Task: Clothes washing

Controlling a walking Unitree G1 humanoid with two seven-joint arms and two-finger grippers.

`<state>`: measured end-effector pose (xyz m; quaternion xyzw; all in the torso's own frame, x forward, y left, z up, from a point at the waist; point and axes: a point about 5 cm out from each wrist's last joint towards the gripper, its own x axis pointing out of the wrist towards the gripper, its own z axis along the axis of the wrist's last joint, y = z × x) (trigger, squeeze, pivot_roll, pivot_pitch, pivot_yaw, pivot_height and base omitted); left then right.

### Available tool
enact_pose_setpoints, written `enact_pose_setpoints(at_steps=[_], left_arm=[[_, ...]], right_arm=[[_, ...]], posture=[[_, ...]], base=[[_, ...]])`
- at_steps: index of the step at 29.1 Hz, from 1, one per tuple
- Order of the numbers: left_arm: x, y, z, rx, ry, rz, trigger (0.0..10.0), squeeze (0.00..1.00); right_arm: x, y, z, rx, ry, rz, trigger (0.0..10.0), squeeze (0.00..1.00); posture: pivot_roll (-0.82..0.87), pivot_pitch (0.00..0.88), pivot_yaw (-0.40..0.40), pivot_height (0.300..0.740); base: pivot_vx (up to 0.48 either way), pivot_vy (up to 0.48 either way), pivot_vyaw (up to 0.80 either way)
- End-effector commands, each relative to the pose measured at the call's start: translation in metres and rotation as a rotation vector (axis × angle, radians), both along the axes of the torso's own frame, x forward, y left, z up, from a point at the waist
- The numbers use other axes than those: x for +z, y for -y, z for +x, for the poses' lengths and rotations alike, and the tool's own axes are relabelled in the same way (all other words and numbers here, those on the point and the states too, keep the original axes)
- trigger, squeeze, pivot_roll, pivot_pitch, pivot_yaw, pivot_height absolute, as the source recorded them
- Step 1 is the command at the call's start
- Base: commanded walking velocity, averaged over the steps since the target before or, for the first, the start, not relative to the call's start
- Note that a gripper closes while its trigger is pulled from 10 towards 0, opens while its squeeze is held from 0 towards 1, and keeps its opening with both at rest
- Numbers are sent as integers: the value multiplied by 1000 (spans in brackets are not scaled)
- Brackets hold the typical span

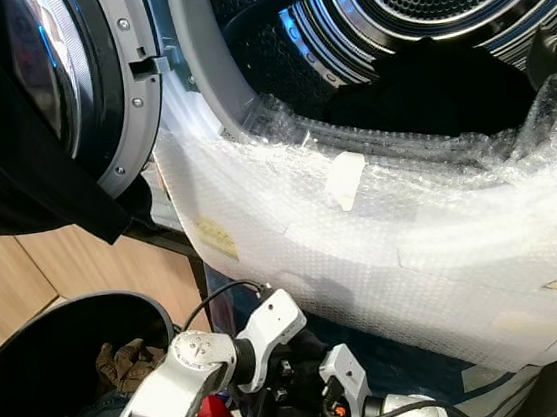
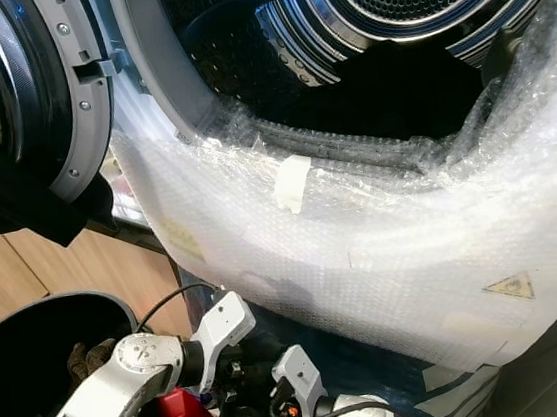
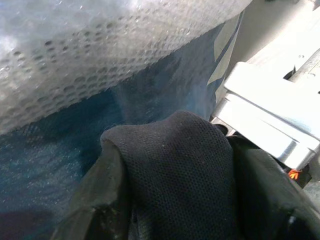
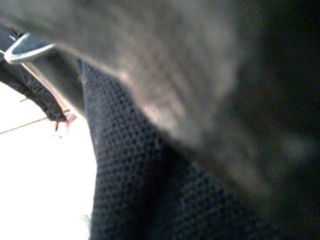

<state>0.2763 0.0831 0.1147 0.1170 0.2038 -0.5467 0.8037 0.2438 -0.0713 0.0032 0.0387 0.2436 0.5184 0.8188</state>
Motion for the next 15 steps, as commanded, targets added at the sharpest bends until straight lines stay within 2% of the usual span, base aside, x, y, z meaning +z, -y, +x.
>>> enact_pose_setpoints(at_steps=[1,6,8,13,15], left_arm=[[30,1,8,6,105,-63,10000,1000],[31,-6,4,15,104,-67,10000,1000],[32,-7,2,36,69,-95,10000,1000],[34,-7,-1,24,75,-118,10000,1000],[36,-15,1,67,76,-135,10000,1000]], right_arm=[[-11,-2,-10,44,-49,-47,0,0],[-14,0,-14,40,-61,-43,0,0],[-16,1,-16,38,-69,-40,0,0],[-19,2,-19,30,-84,-42,0,0],[-21,1,-20,30,-89,-42,0,0]], posture=[[38,12,-11,740],[45,6,-6,740],[50,0,-4,740],[57,0,1,740],[50,0,8,740]], base=[[0,0,0],[0,0,0],[0,0,0],[0,0,0],[0,0,0]])
